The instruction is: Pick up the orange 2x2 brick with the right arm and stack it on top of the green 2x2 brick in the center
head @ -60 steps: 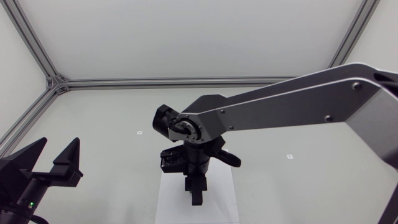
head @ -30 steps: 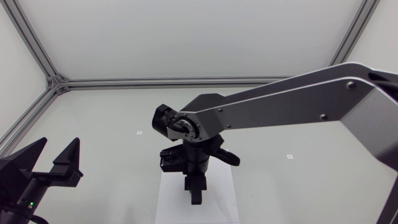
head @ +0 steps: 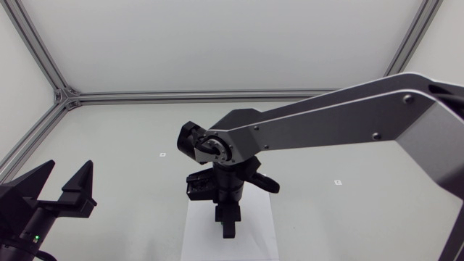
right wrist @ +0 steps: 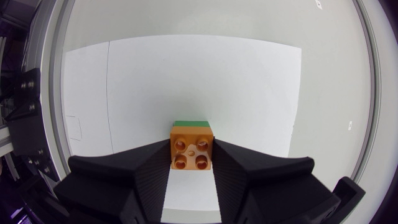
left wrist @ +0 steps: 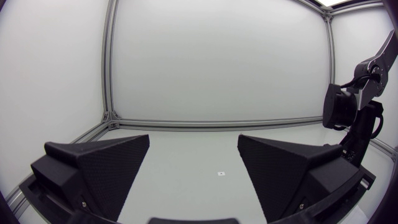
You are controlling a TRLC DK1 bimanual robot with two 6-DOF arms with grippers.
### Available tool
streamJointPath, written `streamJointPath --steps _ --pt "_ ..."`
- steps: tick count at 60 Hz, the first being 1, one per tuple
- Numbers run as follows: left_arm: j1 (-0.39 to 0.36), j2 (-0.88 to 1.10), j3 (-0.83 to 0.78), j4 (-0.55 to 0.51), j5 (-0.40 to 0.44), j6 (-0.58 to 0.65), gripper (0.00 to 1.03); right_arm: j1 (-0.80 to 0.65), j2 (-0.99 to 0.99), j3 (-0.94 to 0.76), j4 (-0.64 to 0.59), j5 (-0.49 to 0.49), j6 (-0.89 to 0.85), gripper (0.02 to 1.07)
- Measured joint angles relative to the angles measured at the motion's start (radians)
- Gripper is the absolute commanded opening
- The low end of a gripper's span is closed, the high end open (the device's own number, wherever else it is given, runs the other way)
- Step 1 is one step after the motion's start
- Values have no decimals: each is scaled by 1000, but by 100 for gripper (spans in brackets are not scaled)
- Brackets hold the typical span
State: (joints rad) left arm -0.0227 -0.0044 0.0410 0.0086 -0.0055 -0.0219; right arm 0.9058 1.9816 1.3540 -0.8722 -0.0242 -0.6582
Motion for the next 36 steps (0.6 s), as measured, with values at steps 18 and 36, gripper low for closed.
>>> streamJointPath --steps 18,36 --pt "0 0 0 0 0 0 99 0 0 0 -2 3 0 57" --pt "0 0 0 0 0 0 99 0 27 -21 -18 22 0 73"
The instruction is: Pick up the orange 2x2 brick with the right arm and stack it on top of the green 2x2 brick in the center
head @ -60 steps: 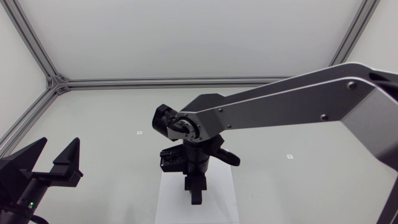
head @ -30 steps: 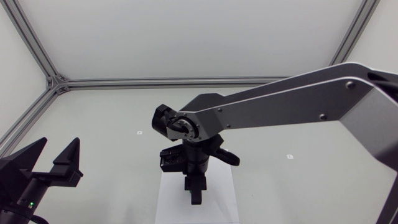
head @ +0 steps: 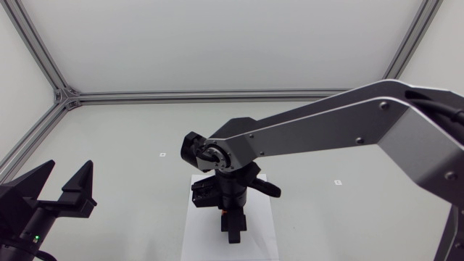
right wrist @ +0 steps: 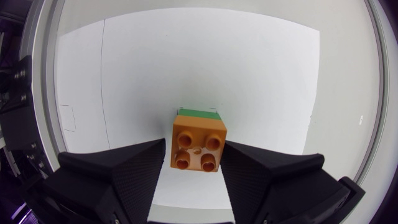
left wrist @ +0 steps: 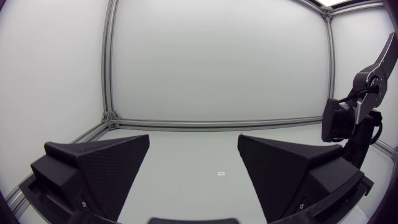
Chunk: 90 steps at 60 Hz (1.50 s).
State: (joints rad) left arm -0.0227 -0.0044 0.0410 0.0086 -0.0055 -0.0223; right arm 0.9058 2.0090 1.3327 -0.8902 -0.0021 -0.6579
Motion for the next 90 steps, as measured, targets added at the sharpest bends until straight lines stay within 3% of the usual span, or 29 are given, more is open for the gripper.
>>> streamJointPath --steps 8,12,33,53,65,90 --pt "0 0 0 0 0 0 99 0 0 0 0 0 0 84" --pt "0 0 0 0 0 0 99 0 0 0 -2 1 0 103" --pt "0 0 0 0 0 0 99 -3 -75 -12 -40 4 1 103" --pt "0 0 0 0 0 0 99 -35 -320 -26 -74 2 37 103" --pt "0 0 0 0 0 0 99 -163 -492 -71 1 0 91 103" --pt "0 0 0 0 0 0 99 -561 -850 -338 245 4 139 103"
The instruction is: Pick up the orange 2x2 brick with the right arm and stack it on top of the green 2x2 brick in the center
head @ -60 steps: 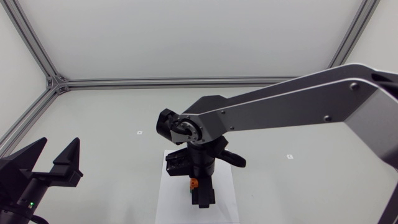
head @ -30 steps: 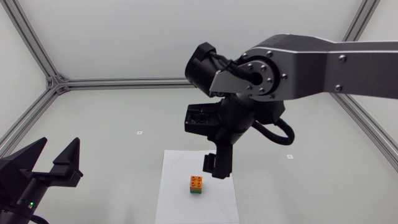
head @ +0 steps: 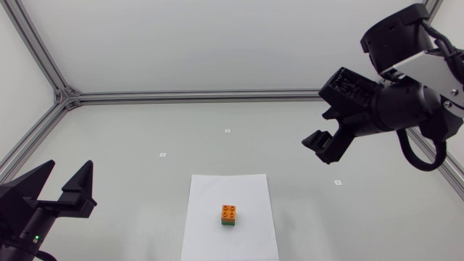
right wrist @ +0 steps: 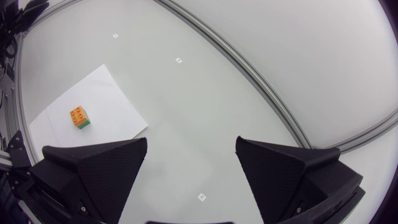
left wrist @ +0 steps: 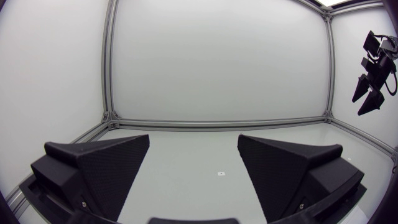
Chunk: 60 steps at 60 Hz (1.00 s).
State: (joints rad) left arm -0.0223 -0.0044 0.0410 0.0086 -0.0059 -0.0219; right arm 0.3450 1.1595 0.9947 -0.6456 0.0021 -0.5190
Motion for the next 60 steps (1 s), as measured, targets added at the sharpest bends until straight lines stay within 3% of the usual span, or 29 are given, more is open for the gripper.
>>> streamJointPath --steps 33,60 --pt "0 0 0 0 0 0 99 -343 -473 -355 246 -55 47 103" --pt "0 0 0 0 0 0 99 -354 -795 -627 394 -27 181 103"
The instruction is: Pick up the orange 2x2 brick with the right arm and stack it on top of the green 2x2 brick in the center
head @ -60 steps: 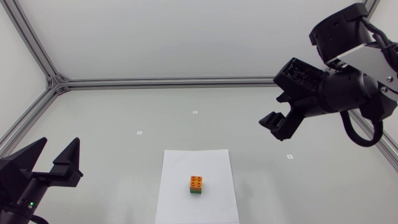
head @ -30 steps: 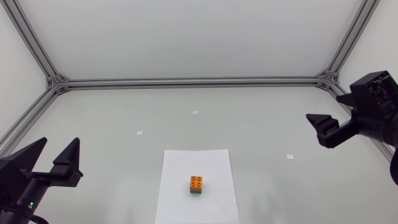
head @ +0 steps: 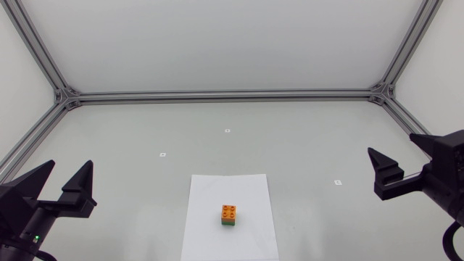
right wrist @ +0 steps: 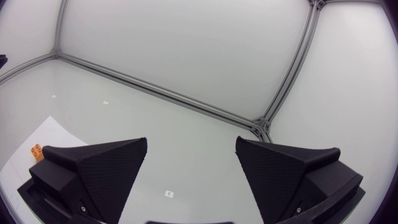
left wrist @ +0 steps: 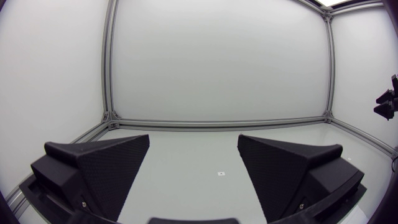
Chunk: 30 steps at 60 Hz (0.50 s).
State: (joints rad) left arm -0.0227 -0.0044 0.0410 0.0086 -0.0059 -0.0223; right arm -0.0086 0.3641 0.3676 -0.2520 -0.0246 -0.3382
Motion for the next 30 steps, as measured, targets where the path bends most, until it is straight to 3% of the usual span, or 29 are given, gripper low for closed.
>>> streamJointPath --steps 30 --pt "0 0 0 0 0 0 99 0 -261 -255 178 12 222 103"
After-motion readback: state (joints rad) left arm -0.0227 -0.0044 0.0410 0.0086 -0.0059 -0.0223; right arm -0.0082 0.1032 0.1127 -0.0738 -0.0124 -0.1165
